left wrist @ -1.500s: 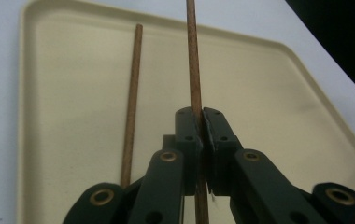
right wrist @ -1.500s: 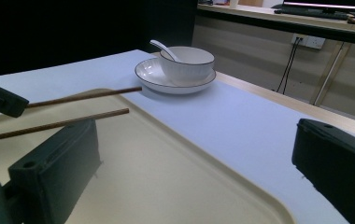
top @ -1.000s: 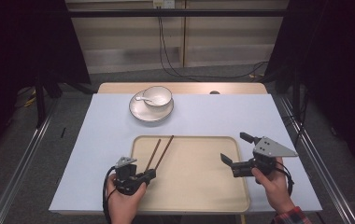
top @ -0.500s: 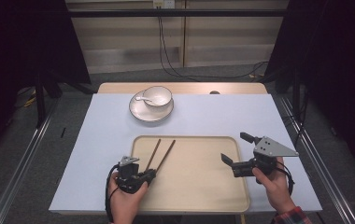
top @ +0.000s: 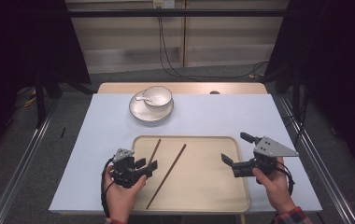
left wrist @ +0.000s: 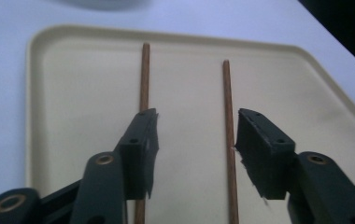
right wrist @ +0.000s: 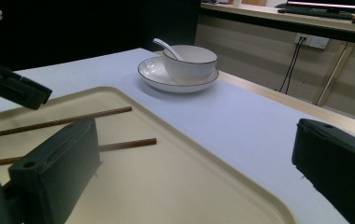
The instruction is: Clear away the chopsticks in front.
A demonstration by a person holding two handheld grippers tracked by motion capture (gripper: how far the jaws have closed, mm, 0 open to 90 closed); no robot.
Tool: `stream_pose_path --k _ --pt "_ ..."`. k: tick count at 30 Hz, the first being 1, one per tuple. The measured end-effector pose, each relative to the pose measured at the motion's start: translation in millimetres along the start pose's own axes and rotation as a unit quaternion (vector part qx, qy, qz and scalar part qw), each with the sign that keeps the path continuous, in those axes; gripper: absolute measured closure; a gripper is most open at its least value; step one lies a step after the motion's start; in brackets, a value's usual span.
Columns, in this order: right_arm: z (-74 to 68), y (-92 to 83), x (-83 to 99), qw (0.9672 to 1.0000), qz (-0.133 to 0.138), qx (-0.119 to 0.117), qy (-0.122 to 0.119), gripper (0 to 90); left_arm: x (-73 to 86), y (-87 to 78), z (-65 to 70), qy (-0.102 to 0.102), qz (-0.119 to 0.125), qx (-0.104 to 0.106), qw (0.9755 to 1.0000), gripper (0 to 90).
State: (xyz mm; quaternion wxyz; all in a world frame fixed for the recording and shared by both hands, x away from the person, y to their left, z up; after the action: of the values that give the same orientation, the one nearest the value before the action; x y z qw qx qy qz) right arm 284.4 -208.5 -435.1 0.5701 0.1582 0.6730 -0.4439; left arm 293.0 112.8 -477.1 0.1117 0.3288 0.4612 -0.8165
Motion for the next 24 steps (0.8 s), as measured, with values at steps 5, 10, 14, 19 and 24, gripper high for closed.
stream_pose_path --k 5,10,14,19,24 --pt "0.2 -0.3 0.1 1.0 0.001 0.0 0.0 0.6 -11.8 -5.3 -1.4 0.014 0.014 0.002 0.9998 34.6" --pt "-0.3 -0.6 0.3 1.0 0.0 -0.002 -0.003 0.6 -21.7 -11.8 -6.0 0.025 0.033 0.007 0.9991 28.2" --pt "-1.1 -0.4 0.1 1.0 0.0 -0.001 -0.001 0.6 -26.9 -13.8 -8.9 0.024 0.043 0.014 0.9987 22.0" --pt "-0.9 -0.4 0.0 1.0 0.0 -0.001 -0.002 0.6 -33.8 -16.9 -12.6 0.035 0.055 0.013 0.9978 14.4" --pt "-0.8 -0.3 0.2 1.0 0.0 -0.003 -0.004 0.6 -40.4 -21.7 -16.0 0.048 0.063 0.017 0.9967 8.0"
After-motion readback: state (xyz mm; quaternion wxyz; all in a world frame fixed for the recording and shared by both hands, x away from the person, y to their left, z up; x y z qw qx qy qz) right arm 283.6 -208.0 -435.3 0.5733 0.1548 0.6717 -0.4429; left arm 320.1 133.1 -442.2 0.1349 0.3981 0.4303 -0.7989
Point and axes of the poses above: each handheld gripper's, and its own axes: y roughly forward along the jaws, x roughly out of its underside, z roughly to its right, the point moved 6 cm from there along y, roughly forward along the jaws, and after that the axes turned 10 degrees about -z, right-handed, at the moved point
